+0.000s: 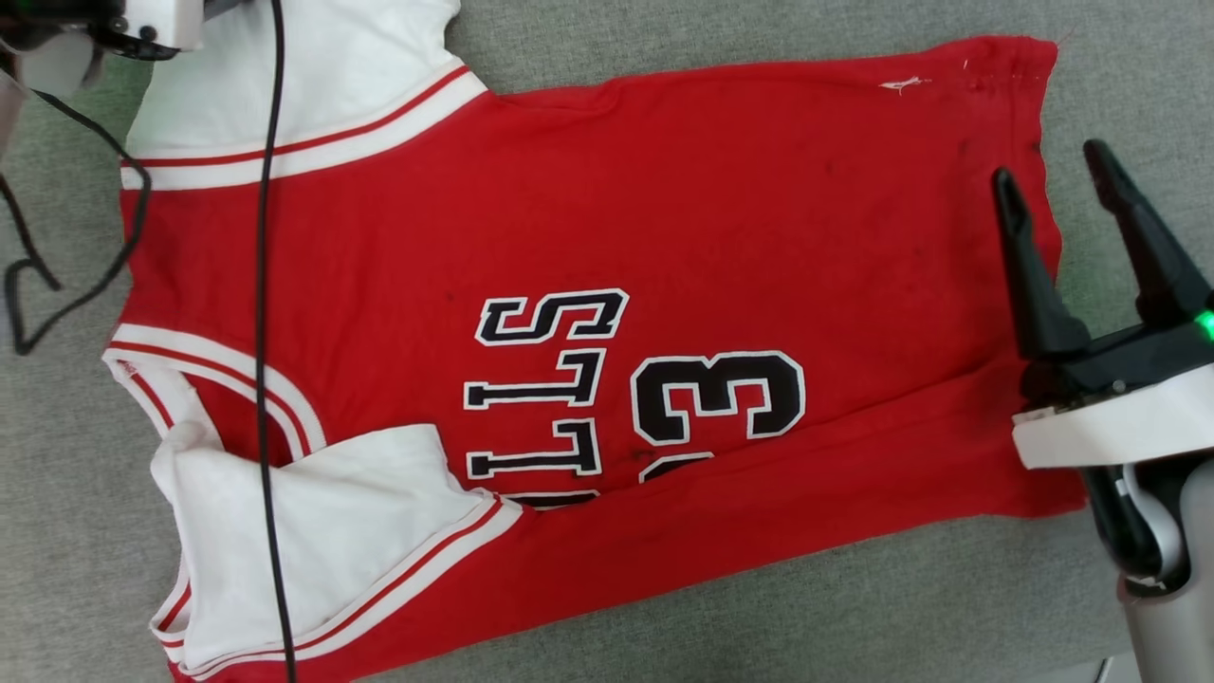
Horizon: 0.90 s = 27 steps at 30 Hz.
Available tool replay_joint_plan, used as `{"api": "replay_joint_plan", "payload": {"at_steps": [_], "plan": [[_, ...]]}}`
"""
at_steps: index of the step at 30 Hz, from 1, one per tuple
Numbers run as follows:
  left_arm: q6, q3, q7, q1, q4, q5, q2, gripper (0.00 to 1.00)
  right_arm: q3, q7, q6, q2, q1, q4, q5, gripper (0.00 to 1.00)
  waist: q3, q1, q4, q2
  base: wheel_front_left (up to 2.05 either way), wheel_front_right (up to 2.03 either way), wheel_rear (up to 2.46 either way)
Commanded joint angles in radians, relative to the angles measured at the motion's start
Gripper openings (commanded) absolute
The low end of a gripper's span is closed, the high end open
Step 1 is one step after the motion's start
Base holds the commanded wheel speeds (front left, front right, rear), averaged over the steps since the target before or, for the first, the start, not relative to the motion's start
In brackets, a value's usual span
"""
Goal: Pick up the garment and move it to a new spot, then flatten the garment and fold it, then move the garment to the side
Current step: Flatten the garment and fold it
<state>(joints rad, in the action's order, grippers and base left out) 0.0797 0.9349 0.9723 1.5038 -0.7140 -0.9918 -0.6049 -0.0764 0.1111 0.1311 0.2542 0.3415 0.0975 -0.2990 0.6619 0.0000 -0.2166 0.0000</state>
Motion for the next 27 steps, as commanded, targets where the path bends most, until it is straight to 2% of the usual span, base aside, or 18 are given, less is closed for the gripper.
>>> {"api": "replay_joint_plan", "payload": {"at_steps": [1, 6, 13, 16, 22, 23, 27], "plan": [[0.01, 0.028, 0.005, -0.079, -0.02, -0.007, 0.014, 0.0, 0.008, 0.004, -0.001, 0.008, 0.014, -0.001, -0.001, 1.0, -0.01, 0.0, 0.006, 0.0, 0.0, 0.0, 0.0], [0.025, 0.014, -0.082, -0.072, 0.003, -0.004, 0.027, 0.0, 0.038, -0.012, -0.001, 0.044, 0.037, 0.002, 0.008, 1.0, -0.057, 0.0, 0.032, 0.0, 0.0, 0.0, 0.0], [0.044, 0.042, -0.188, -0.109, 0.06, 0.01, 0.03, 0.0, 0.073, -0.109, -0.001, 0.159, 0.125, 0.011, 0.008, 1.0, -0.146, 0.0, 0.085, 0.0, 0.0, 0.0, 0.0], [0.049, 0.061, -0.216, -0.134, 0.105, 0.001, 0.032, 0.0, 0.06, -0.207, -0.001, 0.229, 0.181, -0.014, -0.015, 1.0, -0.174, 0.0, 0.113, 0.0, 0.0, 0.0, 0.0], [0.05, 0.114, -0.259, -0.161, 0.214, -0.004, 0.042, 0.0, -0.027, -0.508, -0.001, 0.36, 0.286, -0.121, -0.153, 1.0, -0.201, 0.0, 0.159, 0.0, 0.0, 0.0, 0.0], [0.05, 0.114, -0.259, -0.161, 0.214, -0.004, 0.042, 0.0, -0.027, -0.508, -0.001, 0.36, 0.286, -0.121, -0.153, 1.0, -0.201, 0.0, 0.159, 0.0, 0.0, 0.0, 0.0], [0.05, 0.145, -0.281, -0.158, 0.275, -0.013, 0.04, 0.0, -0.122, -0.719, -0.001, 0.443, 0.355, -0.191, -0.244, 1.0, -0.197, 0.0, 0.181, 0.0, 0.0, 0.0, 0.0]]}}
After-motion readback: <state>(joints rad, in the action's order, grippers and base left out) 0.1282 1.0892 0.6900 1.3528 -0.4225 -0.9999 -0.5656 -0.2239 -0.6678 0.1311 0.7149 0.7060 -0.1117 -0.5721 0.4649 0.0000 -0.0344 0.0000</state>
